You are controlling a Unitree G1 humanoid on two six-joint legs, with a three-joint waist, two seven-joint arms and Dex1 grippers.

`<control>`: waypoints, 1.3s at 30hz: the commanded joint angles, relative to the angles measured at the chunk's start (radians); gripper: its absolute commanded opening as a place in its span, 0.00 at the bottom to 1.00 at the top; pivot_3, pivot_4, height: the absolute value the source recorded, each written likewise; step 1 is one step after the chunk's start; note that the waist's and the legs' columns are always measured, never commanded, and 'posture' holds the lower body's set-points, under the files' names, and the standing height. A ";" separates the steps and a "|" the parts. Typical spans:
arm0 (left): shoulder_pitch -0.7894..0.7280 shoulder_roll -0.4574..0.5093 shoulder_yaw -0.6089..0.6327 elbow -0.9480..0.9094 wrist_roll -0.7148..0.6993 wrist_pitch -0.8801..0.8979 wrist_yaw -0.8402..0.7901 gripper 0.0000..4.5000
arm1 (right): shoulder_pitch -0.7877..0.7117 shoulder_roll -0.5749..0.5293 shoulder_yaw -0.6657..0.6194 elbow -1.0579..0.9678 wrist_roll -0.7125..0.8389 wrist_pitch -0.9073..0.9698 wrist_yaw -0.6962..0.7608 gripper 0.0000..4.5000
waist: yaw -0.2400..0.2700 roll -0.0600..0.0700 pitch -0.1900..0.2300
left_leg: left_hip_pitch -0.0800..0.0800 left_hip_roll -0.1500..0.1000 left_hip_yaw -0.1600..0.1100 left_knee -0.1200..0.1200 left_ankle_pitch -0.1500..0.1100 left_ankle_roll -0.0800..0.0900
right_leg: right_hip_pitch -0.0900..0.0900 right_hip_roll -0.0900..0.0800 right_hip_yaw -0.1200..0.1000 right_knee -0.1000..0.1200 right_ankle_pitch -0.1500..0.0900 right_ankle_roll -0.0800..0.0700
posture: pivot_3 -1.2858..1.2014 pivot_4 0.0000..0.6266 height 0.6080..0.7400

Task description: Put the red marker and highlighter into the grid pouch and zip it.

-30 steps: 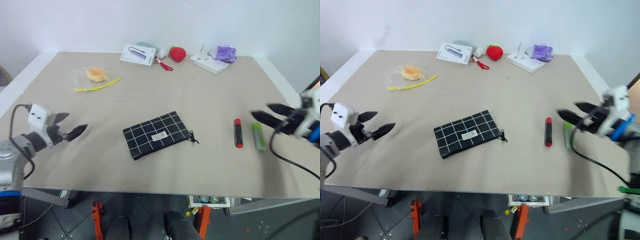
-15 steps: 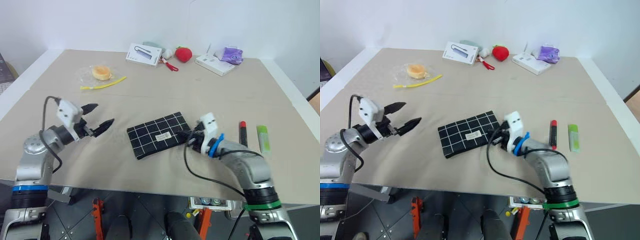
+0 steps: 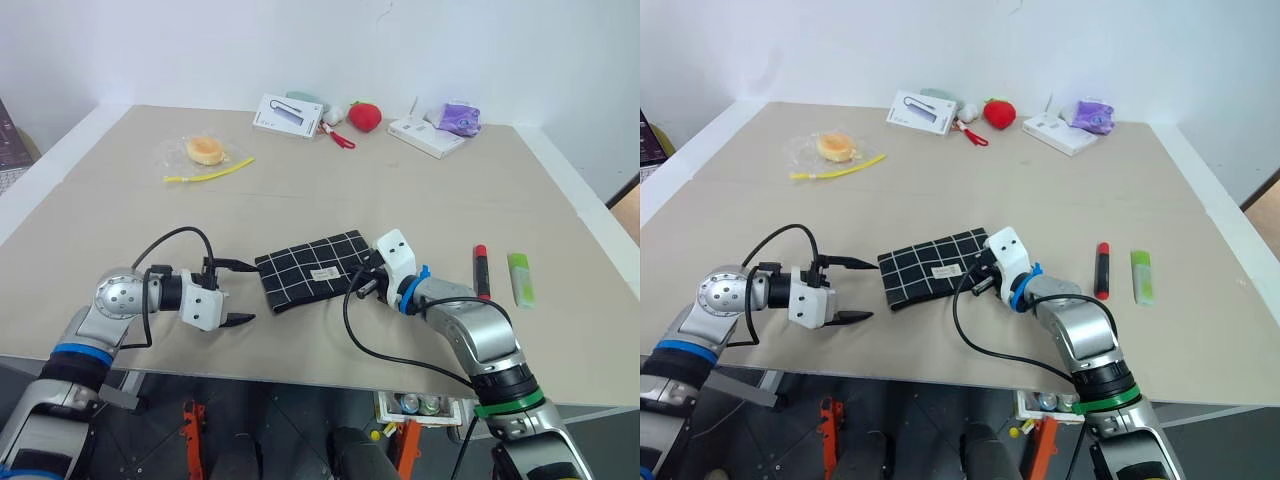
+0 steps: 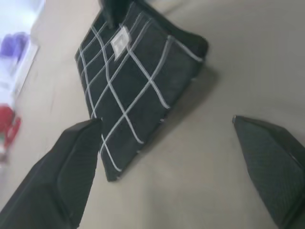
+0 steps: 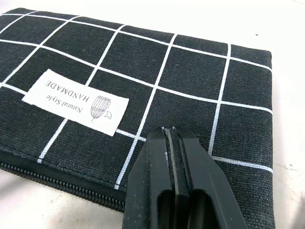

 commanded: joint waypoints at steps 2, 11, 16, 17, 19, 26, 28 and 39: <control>-0.072 -0.050 -0.028 0.137 0.214 -0.193 0.227 1.00 | 0.027 0.017 0.004 0.034 -0.032 0.048 -0.029 0.01 | 0.000 0.001 -0.005 | 0.000 0.000 0.000 0.000 0.000 0.000 | 0.000 0.000 0.000 0.000 0.002 0.003 | 0.52 0.24 0.95; -0.142 -0.117 -0.122 0.249 0.479 -0.241 0.553 1.00 | 0.026 0.036 -0.002 0.007 -0.040 0.071 -0.031 0.01 | 0.000 0.004 -0.015 | 0.000 0.000 0.000 0.000 0.000 0.000 | 0.000 0.000 0.000 0.000 0.003 0.005 | 0.52 0.24 0.95; -0.177 -0.128 -0.181 0.292 0.544 -0.222 0.664 1.00 | 0.035 0.035 -0.011 -0.011 -0.041 0.081 -0.032 0.01 | 0.003 0.005 -0.016 | 0.000 -0.001 0.000 0.000 0.000 0.000 | 0.001 0.000 0.000 0.000 0.002 0.006 | 0.52 0.24 0.95; -0.186 -0.134 -0.193 0.301 0.552 -0.222 0.681 1.00 | 0.036 0.036 -0.012 -0.012 -0.042 0.082 -0.032 0.01 | 0.004 0.006 -0.016 | 0.000 -0.001 0.000 0.000 0.000 0.000 | 0.001 0.000 0.000 0.000 0.002 0.006 | 0.52 0.24 0.95; -0.198 -0.141 -0.214 0.316 0.560 -0.223 0.705 1.00 | 0.037 0.039 -0.011 -0.014 -0.045 0.081 -0.032 0.01 | 0.008 0.006 -0.017 | 0.000 -0.001 0.000 0.000 0.000 0.000 | 0.001 0.000 0.000 0.000 0.002 0.006 | 0.52 0.24 0.95; -0.225 -0.145 -0.256 0.342 0.529 -0.242 0.722 0.51 | 0.040 0.048 -0.013 -0.017 -0.049 0.080 -0.034 0.00 | 0.010 0.006 -0.017 | 0.000 -0.001 0.000 -0.001 0.000 0.000 | 0.000 0.000 0.000 0.000 0.002 0.006 | 0.52 0.24 0.95; -0.231 -0.150 -0.267 0.351 0.522 -0.237 0.716 0.38 | 0.041 0.049 -0.014 -0.017 -0.049 0.079 -0.034 0.00 | 0.011 0.006 -0.017 | 0.000 -0.001 0.000 -0.001 0.000 0.000 | 0.000 0.000 0.000 0.000 0.002 0.006 | 0.52 0.24 0.95; -0.247 -0.188 -0.291 0.369 0.431 -0.184 0.619 0.00 | 0.060 0.059 -0.025 -0.038 -0.050 0.070 -0.042 0.00 | 0.022 0.010 -0.020 | 0.001 -0.001 0.000 -0.001 0.000 0.000 | 0.001 0.000 0.001 0.000 0.000 0.003 | 0.52 0.24 0.95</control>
